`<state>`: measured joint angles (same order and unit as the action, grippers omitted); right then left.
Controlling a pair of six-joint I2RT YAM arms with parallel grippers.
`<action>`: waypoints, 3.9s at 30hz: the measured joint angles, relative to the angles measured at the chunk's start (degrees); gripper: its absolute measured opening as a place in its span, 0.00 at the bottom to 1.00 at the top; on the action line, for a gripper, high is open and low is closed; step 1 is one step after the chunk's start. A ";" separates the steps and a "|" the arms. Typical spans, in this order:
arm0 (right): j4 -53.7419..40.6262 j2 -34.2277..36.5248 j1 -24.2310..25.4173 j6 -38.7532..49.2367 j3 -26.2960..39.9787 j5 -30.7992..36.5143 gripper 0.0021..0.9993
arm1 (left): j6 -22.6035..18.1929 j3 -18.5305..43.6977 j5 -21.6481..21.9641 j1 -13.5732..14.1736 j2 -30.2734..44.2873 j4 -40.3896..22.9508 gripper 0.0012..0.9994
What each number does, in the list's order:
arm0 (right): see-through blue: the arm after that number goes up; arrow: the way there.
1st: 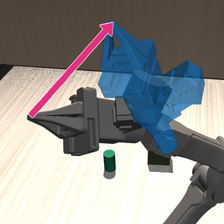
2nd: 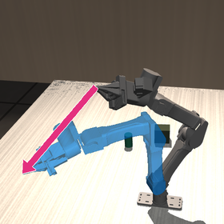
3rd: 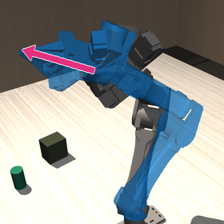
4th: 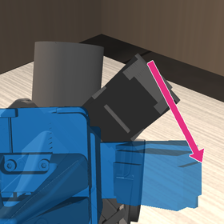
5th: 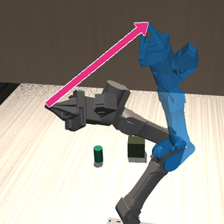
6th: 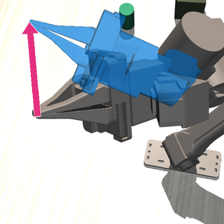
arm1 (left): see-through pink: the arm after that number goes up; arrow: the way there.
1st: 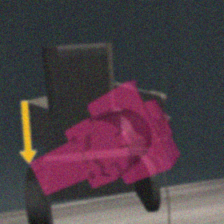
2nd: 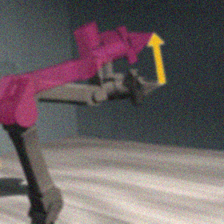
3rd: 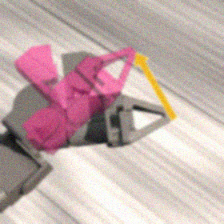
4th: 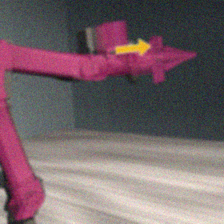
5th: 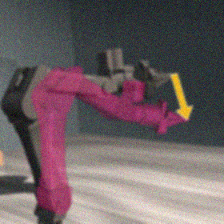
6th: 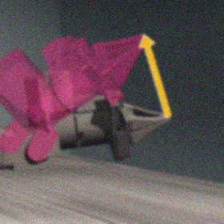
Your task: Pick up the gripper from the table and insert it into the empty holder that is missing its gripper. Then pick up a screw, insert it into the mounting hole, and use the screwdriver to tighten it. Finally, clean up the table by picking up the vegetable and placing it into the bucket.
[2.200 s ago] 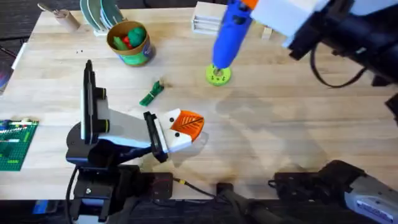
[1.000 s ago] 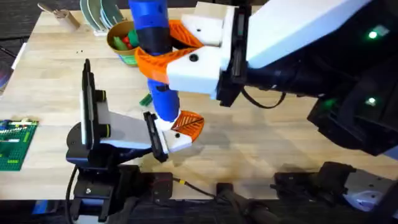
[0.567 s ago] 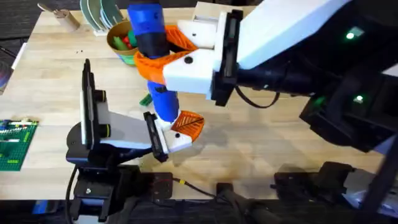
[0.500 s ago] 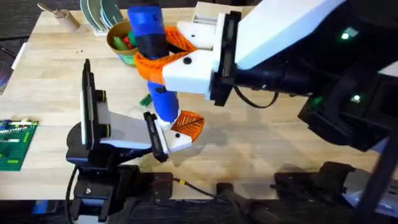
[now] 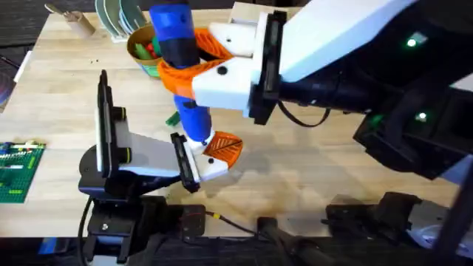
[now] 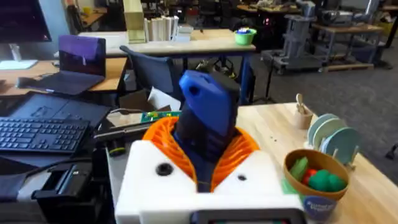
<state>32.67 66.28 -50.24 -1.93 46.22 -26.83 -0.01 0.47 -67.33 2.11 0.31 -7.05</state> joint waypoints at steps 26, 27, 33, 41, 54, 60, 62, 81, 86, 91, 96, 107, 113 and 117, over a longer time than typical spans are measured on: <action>-1.87 0.01 0.33 1.05 0.00 0.01 0.08 | 0.02 0.00 -0.20 0.00 0.00 -0.04 0.01; -1.95 0.01 0.38 1.08 0.00 0.02 0.08 | 0.02 0.00 -0.21 0.00 0.00 -0.04 0.01; -1.78 0.46 0.54 1.06 0.00 0.01 0.08 | 0.22 0.00 -0.37 0.00 0.00 -0.09 0.01; 0.49 0.50 1.05 1.04 -0.02 -0.09 0.07 | 0.00 0.00 -0.43 0.00 0.00 -0.07 0.01; 6.02 -4.97 13.72 9.82 -0.02 0.38 0.07 | 0.00 0.00 -0.42 0.00 0.00 -0.07 0.01; -11.83 1.17 23.17 32.65 -0.04 11.67 0.07 | 0.00 0.00 -0.42 0.00 0.00 -0.07 0.01; -15.16 4.12 26.12 40.82 -0.04 17.40 0.06 | 0.00 0.00 -0.42 0.00 0.00 -0.07 0.01; -25.51 28.80 32.54 70.75 -0.04 38.35 0.06 | 0.00 0.00 -0.42 0.00 0.00 -0.07 0.01; -26.84 29.66 32.38 71.25 0.03 39.03 0.39 | 0.00 0.00 -0.42 0.00 0.00 -0.07 0.01; -28.15 29.25 32.52 71.33 2.20 39.89 0.98 | 0.00 0.00 -0.42 0.00 0.00 -0.07 0.01; -30.76 29.00 32.26 69.13 2.49 40.27 0.99 | 0.00 0.00 -0.43 0.00 0.00 -0.07 0.02; -36.01 27.54 29.34 55.58 2.80 42.20 0.99 | -0.44 0.00 -0.42 0.00 -0.01 -0.07 0.69; -37.87 25.00 27.82 46.53 1.54 40.71 0.99 | -0.71 0.00 -0.41 0.00 0.00 -0.04 0.04; -38.16 21.05 27.52 43.07 0.87 40.02 0.99 | -0.84 0.00 -0.42 0.00 0.00 -0.05 0.21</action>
<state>-5.49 87.34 -22.72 41.14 47.09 13.19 -0.86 0.47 -67.75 2.11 0.32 -7.10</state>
